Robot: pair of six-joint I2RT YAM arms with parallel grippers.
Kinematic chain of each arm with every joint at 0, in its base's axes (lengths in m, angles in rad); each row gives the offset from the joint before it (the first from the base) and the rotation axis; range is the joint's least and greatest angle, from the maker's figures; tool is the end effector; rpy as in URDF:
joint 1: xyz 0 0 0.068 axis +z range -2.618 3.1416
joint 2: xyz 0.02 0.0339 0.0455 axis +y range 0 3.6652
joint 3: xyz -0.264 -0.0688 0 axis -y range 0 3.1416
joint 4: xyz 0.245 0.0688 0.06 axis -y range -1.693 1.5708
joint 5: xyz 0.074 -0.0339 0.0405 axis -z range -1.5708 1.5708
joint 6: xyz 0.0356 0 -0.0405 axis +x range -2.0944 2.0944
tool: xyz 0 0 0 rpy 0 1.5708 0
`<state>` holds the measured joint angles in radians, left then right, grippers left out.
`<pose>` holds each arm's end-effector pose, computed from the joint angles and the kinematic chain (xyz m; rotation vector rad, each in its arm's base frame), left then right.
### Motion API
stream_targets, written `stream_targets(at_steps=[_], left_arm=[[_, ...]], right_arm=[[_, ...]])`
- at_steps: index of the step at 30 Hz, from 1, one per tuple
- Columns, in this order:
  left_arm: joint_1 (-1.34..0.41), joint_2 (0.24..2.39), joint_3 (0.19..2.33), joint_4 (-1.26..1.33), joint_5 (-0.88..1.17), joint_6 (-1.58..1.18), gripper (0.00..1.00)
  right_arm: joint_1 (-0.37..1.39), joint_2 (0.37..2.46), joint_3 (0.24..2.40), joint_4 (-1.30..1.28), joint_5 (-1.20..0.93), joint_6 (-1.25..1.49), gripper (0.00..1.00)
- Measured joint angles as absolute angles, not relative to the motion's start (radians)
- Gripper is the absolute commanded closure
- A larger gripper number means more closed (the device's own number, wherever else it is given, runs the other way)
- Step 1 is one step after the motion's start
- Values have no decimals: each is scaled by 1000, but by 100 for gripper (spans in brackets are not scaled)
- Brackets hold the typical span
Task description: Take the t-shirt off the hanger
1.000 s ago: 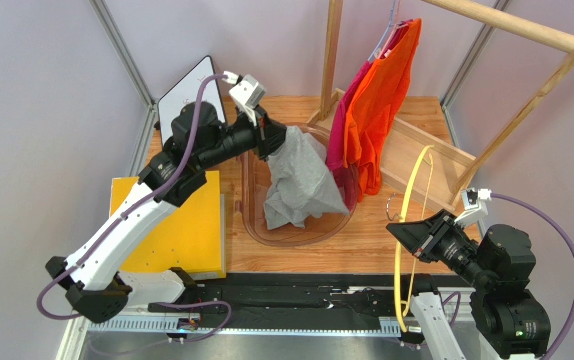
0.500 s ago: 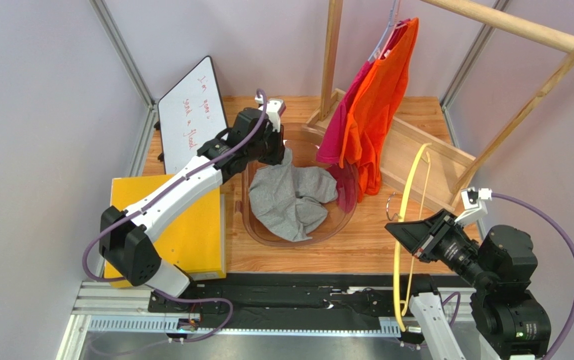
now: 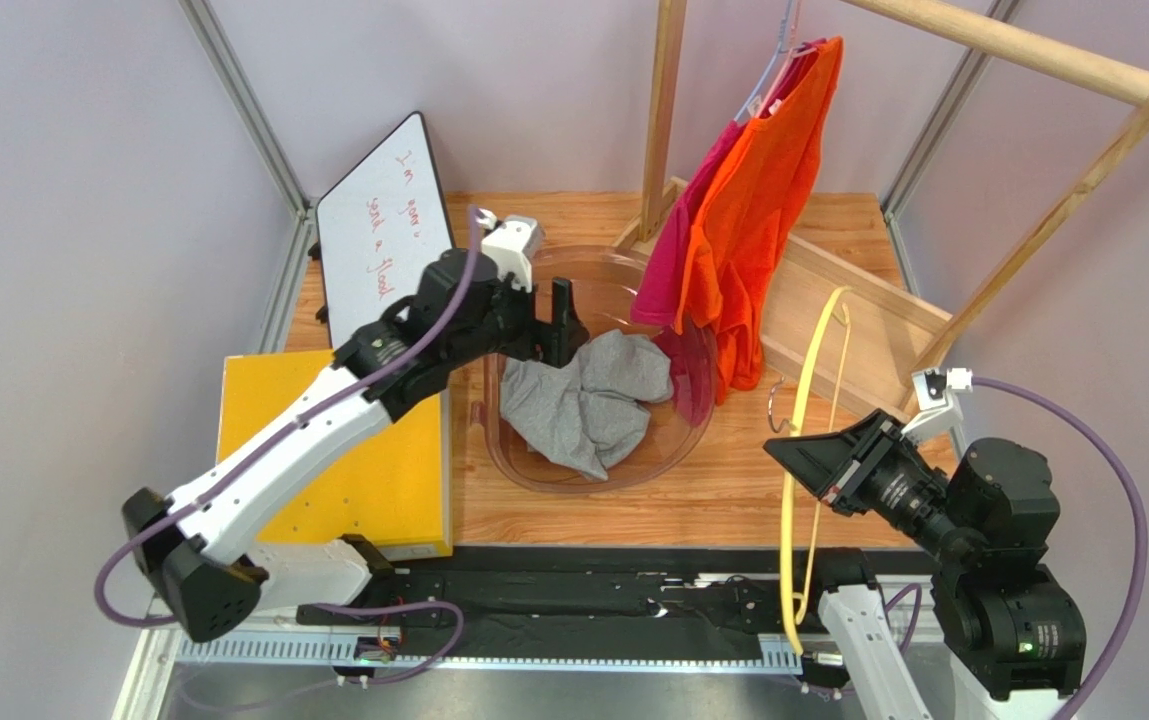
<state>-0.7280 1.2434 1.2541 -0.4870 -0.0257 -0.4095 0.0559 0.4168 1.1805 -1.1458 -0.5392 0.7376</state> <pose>0.2073 -0.1835 0.3758 0.3193 2.0926 -0.6717 0.0100 0.0189 0.3942 0.3179 2.0184 1.0365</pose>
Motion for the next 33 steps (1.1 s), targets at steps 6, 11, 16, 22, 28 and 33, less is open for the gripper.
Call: stream_targets(at_steps=[6,11,16,22,28,33], left_arm=[[-790,1034,1230,-389,94,-407,16],[-1012,934,1074,-233,146,-397,13],[-1259,1038,1027,-151,70,-356,5],[-1488,1275,1126,-131,-120,-262,3],[-1550,1455,1237,-126,-201,-214,5],[-1551,1488,1237,-99,-205,-218,26]], right_arm=[[56,430,1147,-1089,-532,771,100],[56,463,1100,-1007,-544,823,100],[56,464,1009,-884,-559,921,100],[56,429,894,-783,-517,1030,100],[56,398,899,-784,-443,1071,100],[56,357,910,-787,-404,1095,100]])
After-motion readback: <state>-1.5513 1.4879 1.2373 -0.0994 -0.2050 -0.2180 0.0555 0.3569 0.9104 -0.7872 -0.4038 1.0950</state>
